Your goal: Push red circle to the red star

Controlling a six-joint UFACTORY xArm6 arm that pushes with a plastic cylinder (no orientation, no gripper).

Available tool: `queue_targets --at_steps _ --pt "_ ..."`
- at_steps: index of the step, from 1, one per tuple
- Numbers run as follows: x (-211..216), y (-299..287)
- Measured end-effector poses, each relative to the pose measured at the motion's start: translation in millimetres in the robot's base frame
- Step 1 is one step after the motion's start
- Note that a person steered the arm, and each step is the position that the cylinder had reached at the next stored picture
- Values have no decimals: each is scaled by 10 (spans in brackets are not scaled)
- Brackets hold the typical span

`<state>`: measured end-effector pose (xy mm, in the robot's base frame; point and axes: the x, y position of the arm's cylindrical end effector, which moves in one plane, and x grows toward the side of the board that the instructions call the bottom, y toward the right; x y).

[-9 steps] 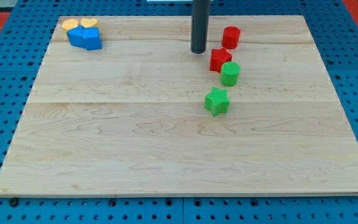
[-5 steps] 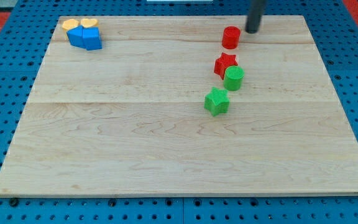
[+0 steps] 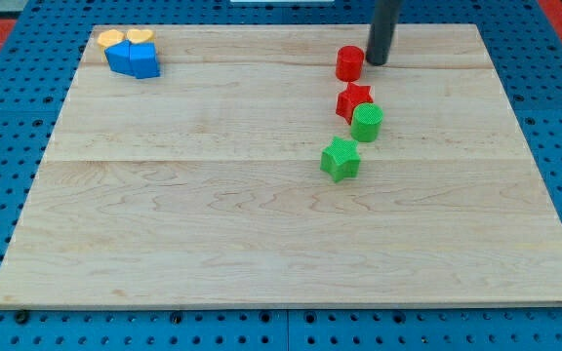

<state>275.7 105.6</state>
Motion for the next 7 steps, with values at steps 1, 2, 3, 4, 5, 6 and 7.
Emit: queue_targets --at_steps 1,2,3,4,5,6,7 --pt "0 -501" --pt "-424 -406" --pt "-152 -1082" --pt "150 -1012" --pt "294 -933" --pt "220 -745" --pt "216 -592"
